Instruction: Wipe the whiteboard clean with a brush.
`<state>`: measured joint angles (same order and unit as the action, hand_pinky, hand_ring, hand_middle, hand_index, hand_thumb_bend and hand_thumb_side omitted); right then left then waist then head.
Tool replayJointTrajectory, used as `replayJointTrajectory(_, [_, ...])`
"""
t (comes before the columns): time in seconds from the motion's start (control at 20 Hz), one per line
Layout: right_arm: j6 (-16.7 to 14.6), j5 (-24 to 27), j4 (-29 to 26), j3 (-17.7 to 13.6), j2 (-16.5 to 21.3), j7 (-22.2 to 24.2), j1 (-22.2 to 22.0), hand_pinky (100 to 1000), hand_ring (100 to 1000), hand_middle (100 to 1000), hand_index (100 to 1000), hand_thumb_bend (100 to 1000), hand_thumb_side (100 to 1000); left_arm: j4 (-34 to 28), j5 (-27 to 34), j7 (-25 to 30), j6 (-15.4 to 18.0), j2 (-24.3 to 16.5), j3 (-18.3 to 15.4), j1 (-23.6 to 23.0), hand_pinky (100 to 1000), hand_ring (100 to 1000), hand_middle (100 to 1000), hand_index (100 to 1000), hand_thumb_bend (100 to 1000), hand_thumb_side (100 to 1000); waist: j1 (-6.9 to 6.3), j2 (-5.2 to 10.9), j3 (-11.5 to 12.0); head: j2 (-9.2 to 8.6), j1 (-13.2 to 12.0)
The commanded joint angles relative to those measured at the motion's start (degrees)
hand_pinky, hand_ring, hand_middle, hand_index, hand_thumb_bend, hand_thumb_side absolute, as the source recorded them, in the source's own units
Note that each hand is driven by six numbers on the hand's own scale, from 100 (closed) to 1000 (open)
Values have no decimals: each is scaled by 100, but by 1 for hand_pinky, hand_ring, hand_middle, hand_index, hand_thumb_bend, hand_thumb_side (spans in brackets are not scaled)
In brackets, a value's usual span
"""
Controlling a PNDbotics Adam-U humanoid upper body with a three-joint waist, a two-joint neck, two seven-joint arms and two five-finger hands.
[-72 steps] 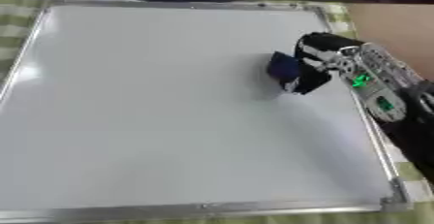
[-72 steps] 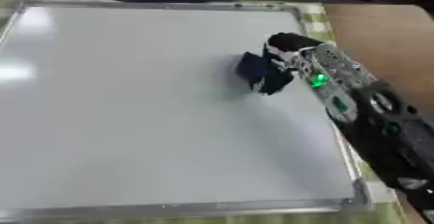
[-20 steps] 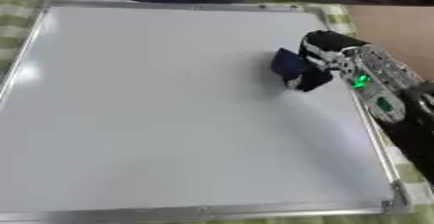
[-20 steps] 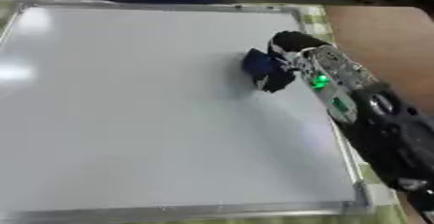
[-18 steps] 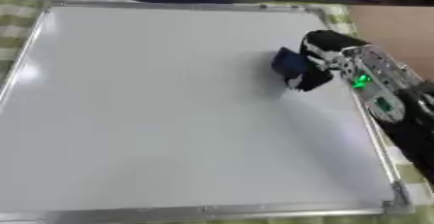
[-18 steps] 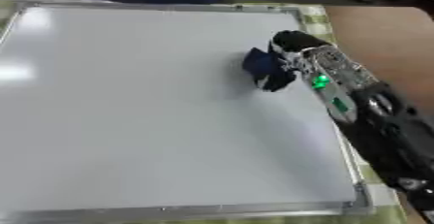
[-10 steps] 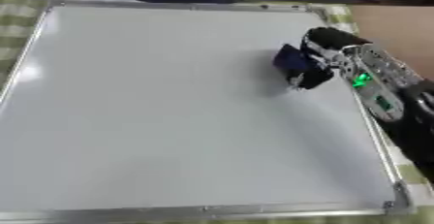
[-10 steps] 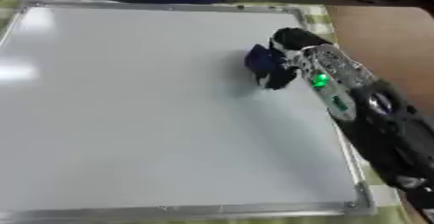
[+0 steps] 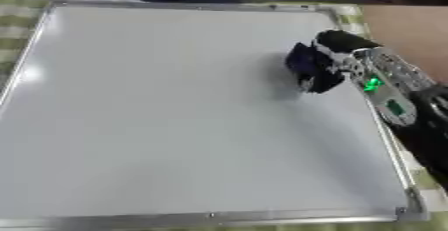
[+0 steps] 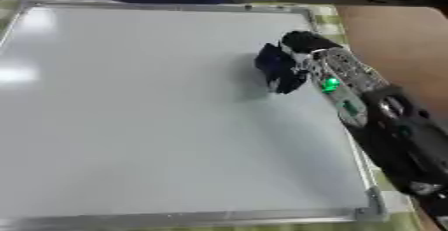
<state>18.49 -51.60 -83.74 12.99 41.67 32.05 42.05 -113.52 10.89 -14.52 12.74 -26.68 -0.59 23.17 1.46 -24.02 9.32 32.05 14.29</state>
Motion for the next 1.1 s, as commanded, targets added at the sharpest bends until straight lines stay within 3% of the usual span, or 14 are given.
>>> replayJointTrajectory(0.05, [5,126,-58,-24,219,41,13,579,645,479,137,100,224,-107,-23,9,-5,-106,-31,57,689,852,797,853,237,1000,-15,128,-12,-52,17])
replayJointTrajectory(1.1, [-155,997,-1086,207,621,711,-426,525,610,444,140,100,173,-107,-12,25,-10,-121,-40,62,688,853,799,853,238,1000,2,166,-67,-51,25])
